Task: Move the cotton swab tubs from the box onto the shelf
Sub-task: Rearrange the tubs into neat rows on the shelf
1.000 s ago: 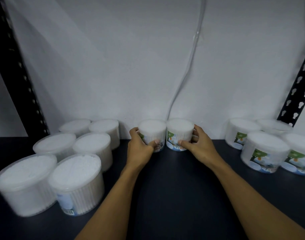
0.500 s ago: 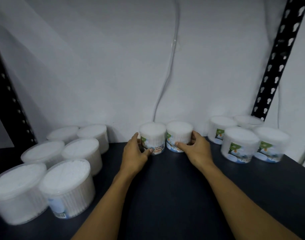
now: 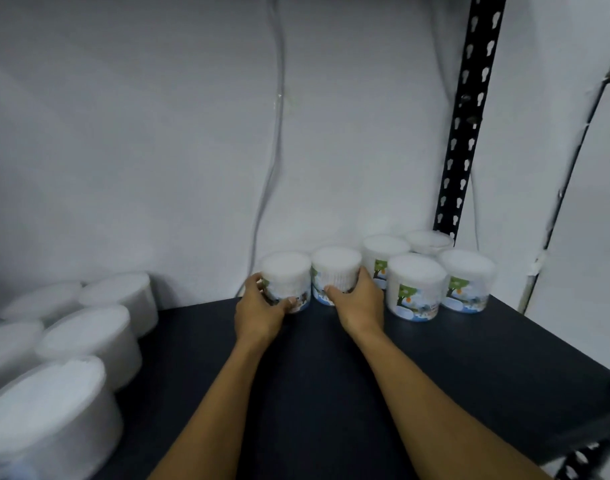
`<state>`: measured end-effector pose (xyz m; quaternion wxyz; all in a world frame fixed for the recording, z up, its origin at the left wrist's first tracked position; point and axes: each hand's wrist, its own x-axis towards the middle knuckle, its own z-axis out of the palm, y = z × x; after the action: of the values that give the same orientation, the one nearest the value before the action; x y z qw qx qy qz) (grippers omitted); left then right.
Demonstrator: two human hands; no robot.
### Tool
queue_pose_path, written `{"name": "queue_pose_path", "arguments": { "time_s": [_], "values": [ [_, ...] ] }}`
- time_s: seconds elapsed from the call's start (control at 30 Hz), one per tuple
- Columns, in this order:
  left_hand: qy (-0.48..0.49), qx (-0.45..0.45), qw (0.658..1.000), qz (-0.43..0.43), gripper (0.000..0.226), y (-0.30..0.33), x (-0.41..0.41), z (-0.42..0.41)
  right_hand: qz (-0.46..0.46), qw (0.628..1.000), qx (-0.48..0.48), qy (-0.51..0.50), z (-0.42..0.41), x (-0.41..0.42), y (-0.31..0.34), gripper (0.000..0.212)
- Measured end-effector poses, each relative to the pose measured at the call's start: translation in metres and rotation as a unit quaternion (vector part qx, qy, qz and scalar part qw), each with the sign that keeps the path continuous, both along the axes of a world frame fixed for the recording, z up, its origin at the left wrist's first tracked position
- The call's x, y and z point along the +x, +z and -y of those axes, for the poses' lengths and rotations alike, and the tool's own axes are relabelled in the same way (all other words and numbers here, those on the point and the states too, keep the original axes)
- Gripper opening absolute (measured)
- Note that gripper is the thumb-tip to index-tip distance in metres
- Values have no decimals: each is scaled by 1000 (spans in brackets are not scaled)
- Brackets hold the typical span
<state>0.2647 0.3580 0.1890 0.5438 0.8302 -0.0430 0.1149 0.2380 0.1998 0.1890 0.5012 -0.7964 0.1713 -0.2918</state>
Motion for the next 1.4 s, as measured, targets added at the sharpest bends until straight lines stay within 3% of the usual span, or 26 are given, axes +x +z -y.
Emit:
{"name": "queue_pose_path", "arguments": {
  "time_s": [0.4, 0.8, 0.97, 1.17, 1.4],
  "values": [
    [-11, 100, 994, 44, 65, -4, 4, 5, -24, 998, -32, -57, 4, 10, 1, 44],
    [4, 136, 990, 41, 62, 0, 1, 7, -41, 998, -51, -18, 7, 14, -3, 43],
    [6, 141, 989, 50, 59, 0, -1, 7, -50, 995, -85, -10, 2, 13, -1, 65],
    [5, 143, 988, 51, 57, 0, 0, 7, -95, 985, -134, -60, 4, 15, 4, 59],
    [9, 144, 988, 54, 58, 0, 0, 7, -96, 985, -132, -51, 3, 16, -1, 68]
  ]
}}
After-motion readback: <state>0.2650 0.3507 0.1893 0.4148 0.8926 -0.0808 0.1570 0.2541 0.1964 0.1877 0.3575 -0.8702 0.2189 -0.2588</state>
